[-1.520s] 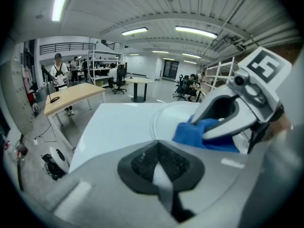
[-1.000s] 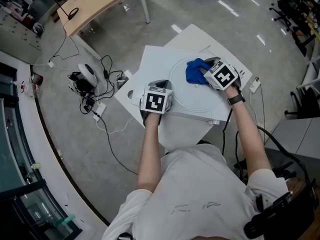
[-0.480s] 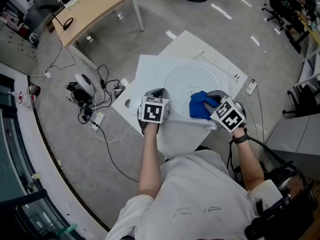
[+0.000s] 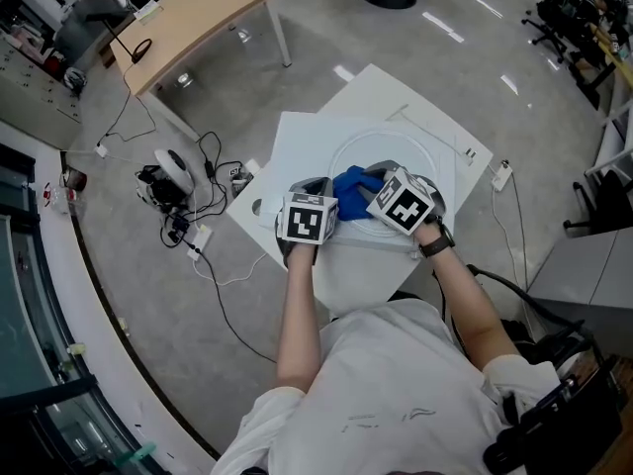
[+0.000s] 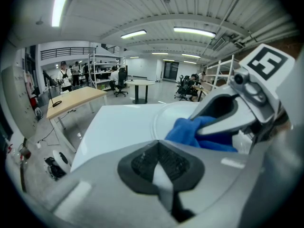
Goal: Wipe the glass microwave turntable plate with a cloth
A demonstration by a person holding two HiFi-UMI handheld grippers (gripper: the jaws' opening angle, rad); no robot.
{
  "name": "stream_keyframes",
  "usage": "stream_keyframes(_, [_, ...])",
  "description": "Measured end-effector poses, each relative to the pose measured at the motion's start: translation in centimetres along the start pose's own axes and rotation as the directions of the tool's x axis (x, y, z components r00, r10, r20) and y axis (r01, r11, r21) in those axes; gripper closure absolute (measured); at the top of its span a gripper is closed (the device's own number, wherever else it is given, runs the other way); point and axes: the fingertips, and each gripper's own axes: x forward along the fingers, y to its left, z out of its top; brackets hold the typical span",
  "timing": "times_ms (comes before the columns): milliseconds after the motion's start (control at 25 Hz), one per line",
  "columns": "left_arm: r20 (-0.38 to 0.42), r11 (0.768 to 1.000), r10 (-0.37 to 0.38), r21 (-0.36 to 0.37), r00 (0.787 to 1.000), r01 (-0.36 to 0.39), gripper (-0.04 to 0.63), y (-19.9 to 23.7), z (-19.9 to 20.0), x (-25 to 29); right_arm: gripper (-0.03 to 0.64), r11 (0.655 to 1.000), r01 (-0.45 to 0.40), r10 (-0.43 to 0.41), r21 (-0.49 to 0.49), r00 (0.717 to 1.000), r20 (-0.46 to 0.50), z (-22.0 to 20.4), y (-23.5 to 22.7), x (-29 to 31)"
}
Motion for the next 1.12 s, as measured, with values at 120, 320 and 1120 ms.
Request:
stream_keyframes(120, [-0.002,1.0,0.007,-0.002,1.0,-0.007,0.594,0.0,-0.1,0.1,0.537,0.999,0.052,-0.052,0.012,0.999,-0.011,0.1,-3.2,0.7])
stream_keyframes(320, [0.005,1.0,0.006,-0.003,1.0,-0.006,0.594,-0.1,-0.4,0.5,0.535,0.983,0.176,-0.173,0.051,0.983,-0.062,-3.0,-8.1,-0.8])
stream_keyframes(1120, [0.027,0.998,0.043,0.054,0.999,-0.045,0.595,0.6,-0.6,0.6,0.535,0.992,0.119,-0.121,-0.036,0.991,-0.059,-1.5,0.2,-0.9])
